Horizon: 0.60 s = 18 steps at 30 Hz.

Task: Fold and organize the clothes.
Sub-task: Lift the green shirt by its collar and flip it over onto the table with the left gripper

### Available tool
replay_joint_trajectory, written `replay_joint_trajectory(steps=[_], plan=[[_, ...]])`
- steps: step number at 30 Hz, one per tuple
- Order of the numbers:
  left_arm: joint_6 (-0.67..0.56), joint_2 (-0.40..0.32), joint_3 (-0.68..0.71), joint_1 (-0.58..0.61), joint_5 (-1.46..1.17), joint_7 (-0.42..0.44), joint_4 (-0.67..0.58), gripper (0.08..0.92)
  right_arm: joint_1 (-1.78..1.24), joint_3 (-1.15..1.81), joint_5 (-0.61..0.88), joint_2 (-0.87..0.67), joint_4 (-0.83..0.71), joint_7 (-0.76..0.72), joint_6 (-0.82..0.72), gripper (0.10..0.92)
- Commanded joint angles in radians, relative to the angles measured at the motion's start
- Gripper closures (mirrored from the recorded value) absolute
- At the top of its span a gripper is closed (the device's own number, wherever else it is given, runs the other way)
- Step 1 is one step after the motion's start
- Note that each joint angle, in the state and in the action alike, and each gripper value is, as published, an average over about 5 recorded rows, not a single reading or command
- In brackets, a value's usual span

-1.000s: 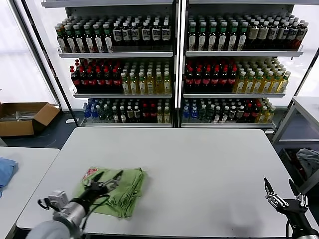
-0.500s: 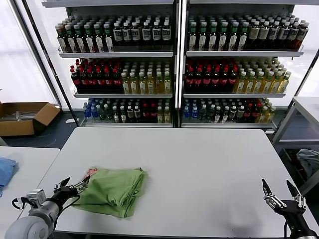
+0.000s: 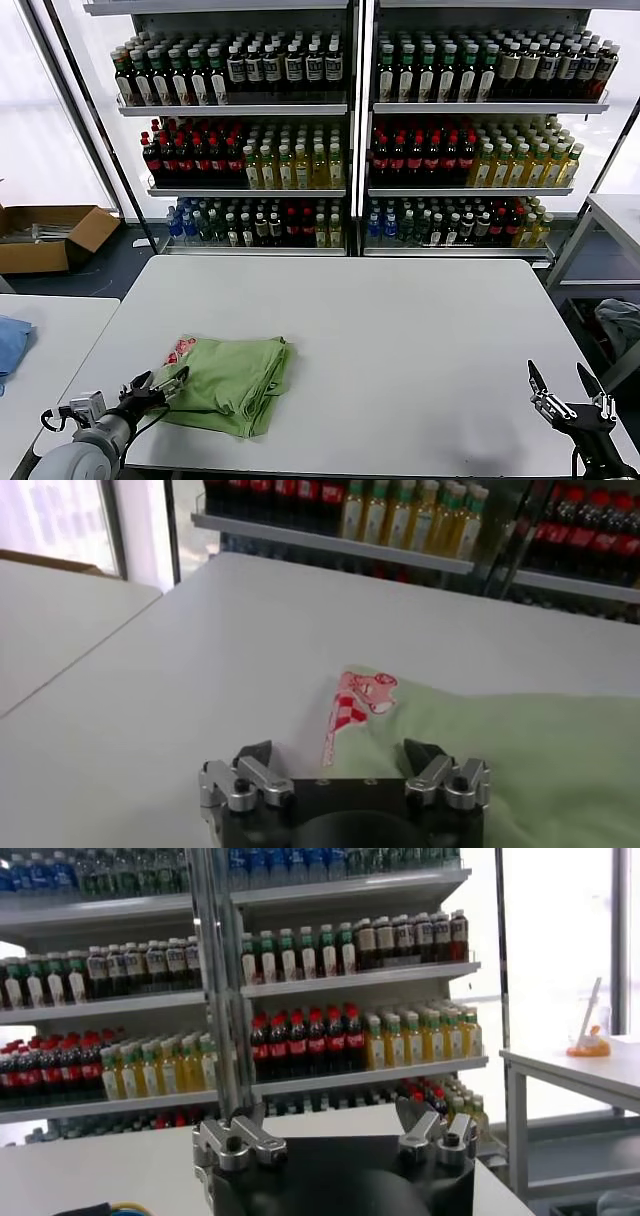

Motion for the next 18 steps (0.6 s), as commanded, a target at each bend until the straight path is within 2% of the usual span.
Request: replay_joint_trajectory(steps=[1, 6, 18], plan=[[-0.011, -0.026, 0.026, 0.002, 0.011, 0.009, 0.013, 0.177, -0.005, 0.003, -0.002, 0.006, 0.007, 0.000, -0.001, 0.203], [-0.042, -0.027, 0.035, 0.002, 0.009, 0.016, 0.029, 0.215, -0.011, 0.009, -0.002, 0.008, 0.012, 0.000, 0.000, 0.203], [-0.092, -0.038, 0.041, 0.015, -0.022, 0.007, 0.024, 0.554, 0.002, 0.003, -0.007, 0.010, 0.007, 0.001, -0.003, 0.203]])
